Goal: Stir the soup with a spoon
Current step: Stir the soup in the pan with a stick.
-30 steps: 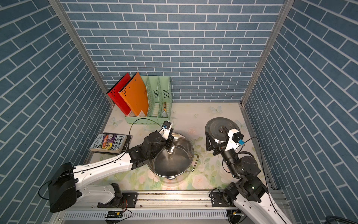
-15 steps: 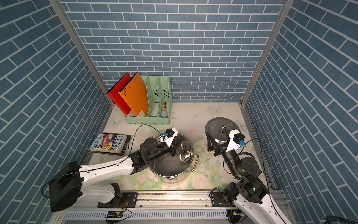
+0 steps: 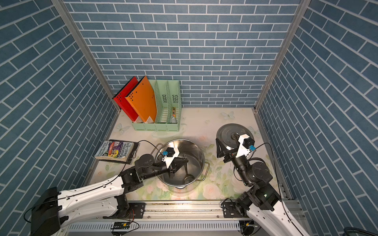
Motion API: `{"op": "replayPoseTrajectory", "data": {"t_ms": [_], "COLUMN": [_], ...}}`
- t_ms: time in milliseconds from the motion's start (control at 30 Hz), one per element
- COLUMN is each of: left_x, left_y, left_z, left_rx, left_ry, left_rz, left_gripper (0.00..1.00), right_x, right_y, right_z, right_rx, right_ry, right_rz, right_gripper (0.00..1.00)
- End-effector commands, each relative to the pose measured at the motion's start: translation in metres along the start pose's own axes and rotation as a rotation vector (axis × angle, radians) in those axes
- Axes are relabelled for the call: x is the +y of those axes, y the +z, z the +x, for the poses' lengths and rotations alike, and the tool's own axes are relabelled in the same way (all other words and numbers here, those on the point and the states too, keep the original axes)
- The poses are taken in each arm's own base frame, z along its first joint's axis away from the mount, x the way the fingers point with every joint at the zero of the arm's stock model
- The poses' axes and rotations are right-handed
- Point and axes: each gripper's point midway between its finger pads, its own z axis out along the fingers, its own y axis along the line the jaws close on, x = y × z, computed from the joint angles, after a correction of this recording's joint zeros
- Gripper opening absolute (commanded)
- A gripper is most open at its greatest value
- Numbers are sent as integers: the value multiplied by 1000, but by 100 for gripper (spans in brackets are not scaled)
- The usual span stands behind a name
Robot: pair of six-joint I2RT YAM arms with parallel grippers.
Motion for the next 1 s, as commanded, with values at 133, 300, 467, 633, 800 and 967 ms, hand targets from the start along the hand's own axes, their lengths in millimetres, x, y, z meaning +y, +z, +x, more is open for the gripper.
{"op": "replayPoseTrajectory", "data": {"t_ms": [133,300,467,633,800,967], "left_x": [48,86,116,125,129,119], "left_y": [-45,-77,-91,-64,-27,16], "left_z": [18,14,0,-17,-37,-67], "left_rx": [107,145,135,85,13,-94], "left_ry": [-83,-83,-46,-6,61,94], "left_rz": [-323,-594,-803,-800,-763,-646], "left_gripper": [0,0,0,0,0,0], "right_x": [7,8,8,6,2,0], "right_y": [4,6,4,0,-6,-10], "right_z": [-7,-6,-7,-10,-12,-14], "right_rx": [-34,-35,-38,-46,-55,-54], "right_ry": [7,7,9,10,9,7], "right_rz": [-32,-39,-42,-34,-18,-5], "right_gripper": [98,98,98,98,97,97]}}
